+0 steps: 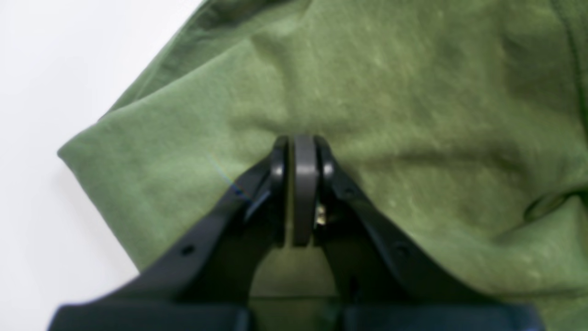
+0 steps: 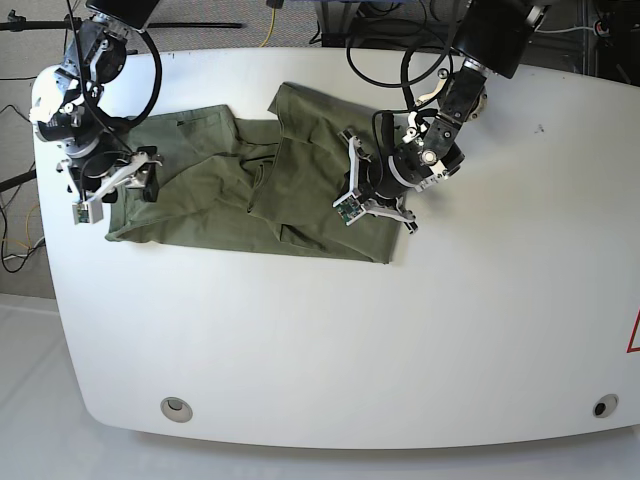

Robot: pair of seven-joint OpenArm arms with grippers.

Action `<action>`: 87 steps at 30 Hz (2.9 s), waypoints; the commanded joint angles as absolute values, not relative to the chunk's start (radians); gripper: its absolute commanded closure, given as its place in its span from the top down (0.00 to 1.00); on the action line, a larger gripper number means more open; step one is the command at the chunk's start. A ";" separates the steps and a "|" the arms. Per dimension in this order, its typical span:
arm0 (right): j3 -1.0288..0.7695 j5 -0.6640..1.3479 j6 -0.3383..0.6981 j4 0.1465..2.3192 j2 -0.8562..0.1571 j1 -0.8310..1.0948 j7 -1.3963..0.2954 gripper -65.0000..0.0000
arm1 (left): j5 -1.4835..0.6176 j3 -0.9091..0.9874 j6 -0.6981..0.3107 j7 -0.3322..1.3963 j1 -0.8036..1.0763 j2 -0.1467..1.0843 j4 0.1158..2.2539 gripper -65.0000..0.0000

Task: Fold the T-shirt properly
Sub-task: 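Grasp the shirt corner with the right gripper while the left holds its edge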

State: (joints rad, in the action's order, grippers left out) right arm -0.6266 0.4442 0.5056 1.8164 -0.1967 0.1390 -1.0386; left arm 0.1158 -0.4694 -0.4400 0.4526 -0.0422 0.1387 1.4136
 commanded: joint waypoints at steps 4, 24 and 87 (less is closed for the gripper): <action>-0.711 0.450 0.549 1.771 -0.214 0.134 -1.010 0.64 | 0.180 -0.475 -0.464 0.598 -0.021 0.150 1.382 0.02; -0.739 0.450 0.561 1.517 -0.245 0.124 -0.905 0.64 | 0.180 -0.475 -0.466 0.598 -0.021 0.154 1.382 0.02; -0.556 0.450 0.550 1.707 -0.232 0.162 -0.866 0.00 | 0.179 -0.481 -0.466 0.598 0.016 0.140 1.445 0.02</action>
